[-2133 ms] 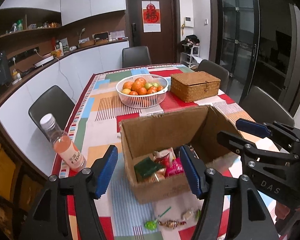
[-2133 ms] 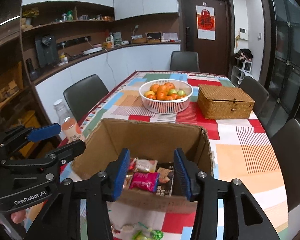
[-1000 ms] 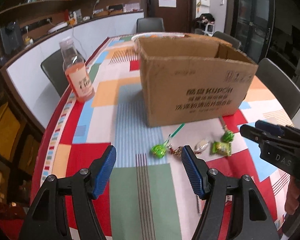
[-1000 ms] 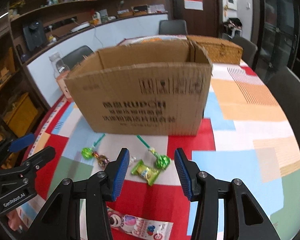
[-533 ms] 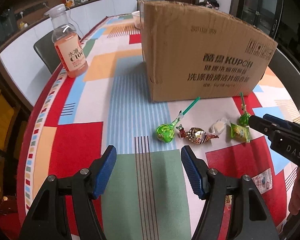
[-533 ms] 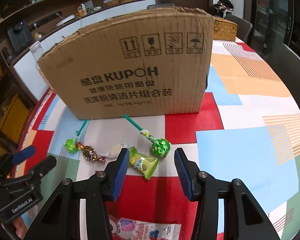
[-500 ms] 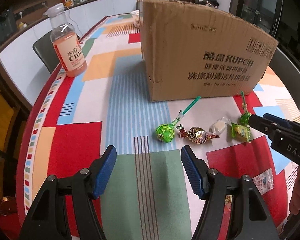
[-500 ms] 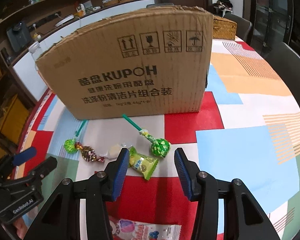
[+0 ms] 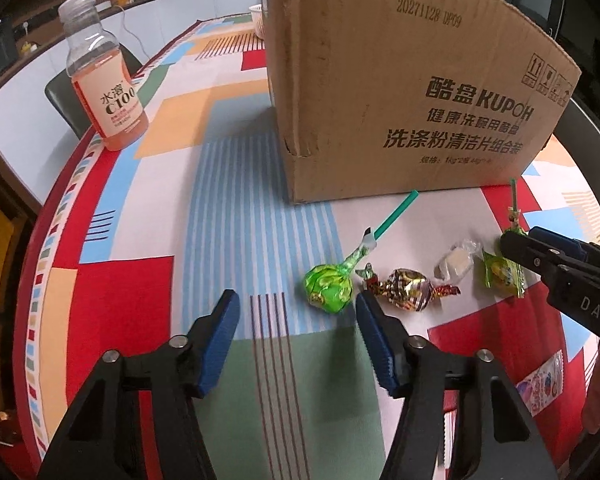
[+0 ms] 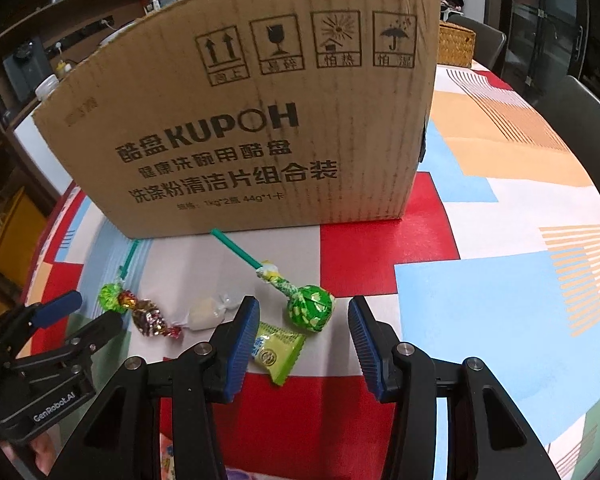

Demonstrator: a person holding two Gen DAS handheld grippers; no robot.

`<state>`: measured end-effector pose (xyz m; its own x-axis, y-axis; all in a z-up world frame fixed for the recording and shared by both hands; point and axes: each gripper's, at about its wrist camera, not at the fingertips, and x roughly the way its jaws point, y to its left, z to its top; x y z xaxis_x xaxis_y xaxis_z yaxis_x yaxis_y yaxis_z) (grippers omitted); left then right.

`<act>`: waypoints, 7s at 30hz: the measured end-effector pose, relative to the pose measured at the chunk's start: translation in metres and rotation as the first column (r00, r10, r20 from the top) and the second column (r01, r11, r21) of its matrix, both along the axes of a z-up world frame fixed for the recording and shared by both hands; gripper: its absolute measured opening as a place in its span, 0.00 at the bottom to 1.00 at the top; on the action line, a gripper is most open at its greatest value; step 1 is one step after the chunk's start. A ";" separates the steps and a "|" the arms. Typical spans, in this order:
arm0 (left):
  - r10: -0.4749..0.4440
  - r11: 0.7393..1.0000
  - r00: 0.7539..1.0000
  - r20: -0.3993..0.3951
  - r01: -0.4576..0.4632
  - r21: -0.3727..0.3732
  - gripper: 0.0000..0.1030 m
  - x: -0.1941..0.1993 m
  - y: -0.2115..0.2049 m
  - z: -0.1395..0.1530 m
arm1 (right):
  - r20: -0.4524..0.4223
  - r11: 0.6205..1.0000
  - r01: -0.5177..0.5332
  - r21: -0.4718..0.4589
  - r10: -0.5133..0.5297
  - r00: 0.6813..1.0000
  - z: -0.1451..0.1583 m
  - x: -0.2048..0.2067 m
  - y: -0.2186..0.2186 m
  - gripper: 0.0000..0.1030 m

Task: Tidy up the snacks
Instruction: 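Grasp green lollipop with left gripper while right gripper grasps another green lollipop, then carry both held lollipops up over the cardboard box, then open both grippers to release the lollipops into the box, then grasp gold-wrapped candy with left gripper while right gripper grasps green-yellow packet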

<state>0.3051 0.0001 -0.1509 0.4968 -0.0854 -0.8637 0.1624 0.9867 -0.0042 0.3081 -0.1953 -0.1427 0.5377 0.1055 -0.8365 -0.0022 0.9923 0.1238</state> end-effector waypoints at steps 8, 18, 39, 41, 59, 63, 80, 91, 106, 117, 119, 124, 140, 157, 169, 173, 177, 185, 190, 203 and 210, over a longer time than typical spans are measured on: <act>-0.010 1.000 1.000 -0.017 0.010 -0.020 0.36 0.012 -0.006 -0.004 | -0.022 1.000 -0.014 0.017 0.014 1.000 -0.008 0.008 -0.005 0.32; -0.010 0.999 1.000 -0.015 0.009 -0.037 0.25 0.012 -0.005 0.000 | -0.024 0.999 -0.035 0.012 0.036 0.999 -0.009 0.006 -0.002 0.26; -0.018 0.994 0.980 0.198 0.039 -0.104 0.25 -0.042 -0.004 0.094 | 0.164 0.994 -0.103 0.037 0.095 0.982 0.073 -0.035 0.013 0.26; -0.022 0.993 0.975 0.222 0.047 -0.108 0.25 -0.045 -0.004 0.104 | 0.186 0.993 -0.108 0.043 0.098 0.978 0.083 -0.037 0.011 0.26; -0.023 0.988 0.920 0.390 0.082 -0.134 0.25 -0.047 -0.015 0.181 | 0.348 0.986 -0.150 0.067 0.117 0.930 0.150 -0.042 0.010 0.26; -0.025 0.989 0.910 0.413 0.084 -0.124 0.25 -0.041 -0.018 0.192 | 0.369 0.986 -0.152 0.069 0.117 0.922 0.161 -0.036 0.007 0.26; -0.034 0.993 0.915 0.402 0.076 -0.090 0.25 0.020 -0.027 0.201 | 0.397 0.990 -0.139 0.018 0.121 0.910 0.182 0.011 -0.002 0.26; -0.024 0.993 0.940 0.340 0.062 -0.101 0.25 0.065 -0.035 0.181 | 0.348 0.990 -0.143 0.009 0.131 0.928 0.168 0.051 -0.005 0.26; -0.030 0.998 0.931 0.365 0.049 -0.042 0.57 0.019 -0.029 0.171 | 0.332 0.992 -0.125 0.007 0.116 0.936 0.153 0.039 -0.007 0.45; -0.038 0.996 0.953 0.300 0.059 -0.063 0.57 -0.021 -0.023 0.145 | 0.294 0.979 -0.203 -0.035 0.204 0.934 0.136 -0.003 0.006 0.45; -0.038 0.996 0.959 0.281 0.060 -0.069 0.57 -0.026 -0.022 0.138 | 0.282 0.978 -0.206 -0.038 0.208 0.937 0.131 -0.008 0.006 0.45; -0.041 0.996 0.973 0.227 0.059 -0.072 0.57 -0.039 -0.021 0.116 | 0.255 0.977 -0.210 -0.027 0.210 0.944 0.118 -0.018 0.005 0.45; -0.072 0.995 0.994 0.080 0.078 -0.062 0.56 -0.049 -0.026 0.047 | 0.080 0.961 -0.274 -0.042 0.277 0.958 0.053 -0.039 0.013 0.45; -0.050 0.984 0.998 -0.046 0.041 -0.172 0.45 -0.008 -0.032 0.012 | -0.027 0.956 -0.290 -0.050 0.289 0.957 0.017 -0.023 0.008 0.44; -0.021 0.981 0.995 -0.095 0.002 -0.193 0.37 0.012 -0.031 -0.003 | -0.060 0.950 -0.310 -0.047 0.307 0.950 0.001 -0.009 0.016 0.41; -0.024 0.982 0.995 -0.099 0.005 -0.187 0.37 0.015 -0.030 -0.003 | -0.069 0.950 -0.312 -0.037 0.309 0.949 -0.004 -0.005 0.019 0.37; -0.036 0.981 0.994 -0.102 0.015 -0.193 0.35 0.014 -0.030 -0.003 | -0.057 0.951 -0.308 -0.028 0.306 0.950 -0.006 -0.002 0.023 0.37; -0.069 0.985 0.993 -0.101 0.051 -0.165 0.23 0.006 -0.030 -0.004 | -0.035 0.944 -0.330 -0.029 0.329 0.944 -0.004 0.003 0.030 0.38; -0.071 0.983 0.992 -0.105 0.052 -0.174 0.23 0.010 -0.028 -0.004 | -0.033 0.933 -0.354 -0.062 0.352 0.935 -0.004 0.008 0.038 0.45; -0.095 0.985 0.991 -0.089 0.081 -0.152 0.21 0.012 -0.035 -0.004 | -0.036 0.916 -0.378 -0.135 0.376 0.926 -0.002 0.018 0.045 0.58; -0.087 0.984 0.992 -0.093 0.071 -0.166 0.21 0.016 -0.031 -0.004 | -0.075 0.888 -0.434 -0.154 0.428 0.901 -0.008 0.032 0.055 0.48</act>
